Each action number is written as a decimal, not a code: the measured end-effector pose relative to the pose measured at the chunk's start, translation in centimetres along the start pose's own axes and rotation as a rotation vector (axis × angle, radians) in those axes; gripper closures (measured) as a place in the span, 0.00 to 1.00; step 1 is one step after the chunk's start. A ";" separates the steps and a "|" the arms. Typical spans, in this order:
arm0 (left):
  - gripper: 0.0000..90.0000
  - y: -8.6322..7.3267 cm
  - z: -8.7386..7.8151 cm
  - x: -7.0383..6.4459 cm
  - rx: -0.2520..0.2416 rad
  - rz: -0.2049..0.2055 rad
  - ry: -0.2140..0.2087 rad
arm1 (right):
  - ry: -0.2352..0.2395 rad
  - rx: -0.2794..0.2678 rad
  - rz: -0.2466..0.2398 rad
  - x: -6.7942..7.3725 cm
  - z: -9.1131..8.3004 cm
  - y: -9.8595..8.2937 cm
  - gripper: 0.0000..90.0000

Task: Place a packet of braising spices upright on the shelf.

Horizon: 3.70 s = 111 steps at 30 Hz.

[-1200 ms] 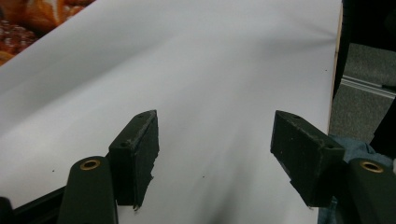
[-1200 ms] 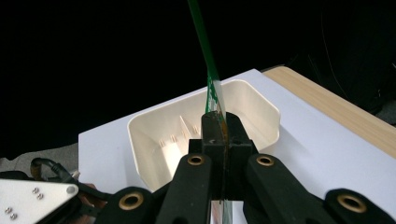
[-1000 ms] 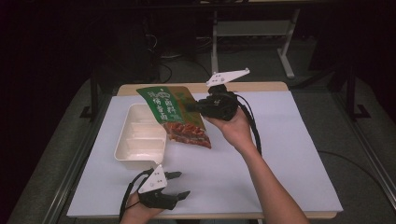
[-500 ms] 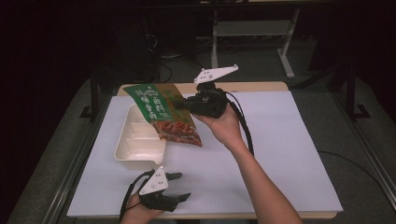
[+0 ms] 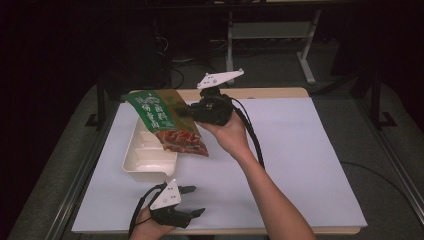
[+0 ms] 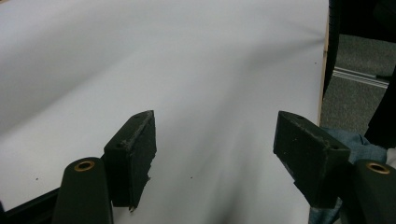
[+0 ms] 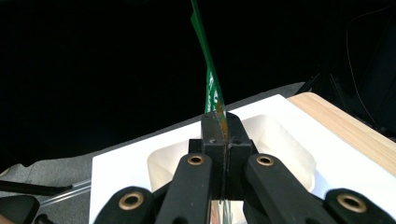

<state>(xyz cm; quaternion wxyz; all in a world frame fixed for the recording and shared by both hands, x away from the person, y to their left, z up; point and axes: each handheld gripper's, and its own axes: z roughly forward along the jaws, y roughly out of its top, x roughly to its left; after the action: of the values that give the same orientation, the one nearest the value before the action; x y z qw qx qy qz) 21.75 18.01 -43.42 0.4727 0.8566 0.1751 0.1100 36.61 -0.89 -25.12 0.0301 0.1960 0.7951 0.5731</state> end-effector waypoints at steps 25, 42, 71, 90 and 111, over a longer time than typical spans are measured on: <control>0.31 -0.1 -0.1 -0.2 -0.004 0.011 -0.002 | 0.085 -0.026 0.026 1.7 7.0 -0.4 1.00; 0.31 0.1 -0.1 -0.5 0.001 0.028 -0.005 | 0.035 -0.042 0.152 0.6 10.2 -4.1 1.00; 0.31 0.3 0.0 -0.7 0.002 0.038 -0.006 | 0.103 0.218 0.098 -2.3 11.4 -5.4 1.00; 0.30 0.4 0.2 -0.9 -0.001 0.035 -0.017 | 0.025 0.026 0.137 -0.5 10.7 -7.6 1.00; 0.30 0.4 0.8 -0.8 0.017 0.029 -0.022 | 0.018 0.085 0.095 -1.7 10.3 -9.3 1.00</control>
<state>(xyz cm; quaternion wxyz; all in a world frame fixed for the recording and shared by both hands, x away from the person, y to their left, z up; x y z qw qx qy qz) 21.40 16.85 -43.56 0.4655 0.8643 0.1585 0.1061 38.42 5.29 -37.47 -0.0126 0.2297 0.8087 0.5413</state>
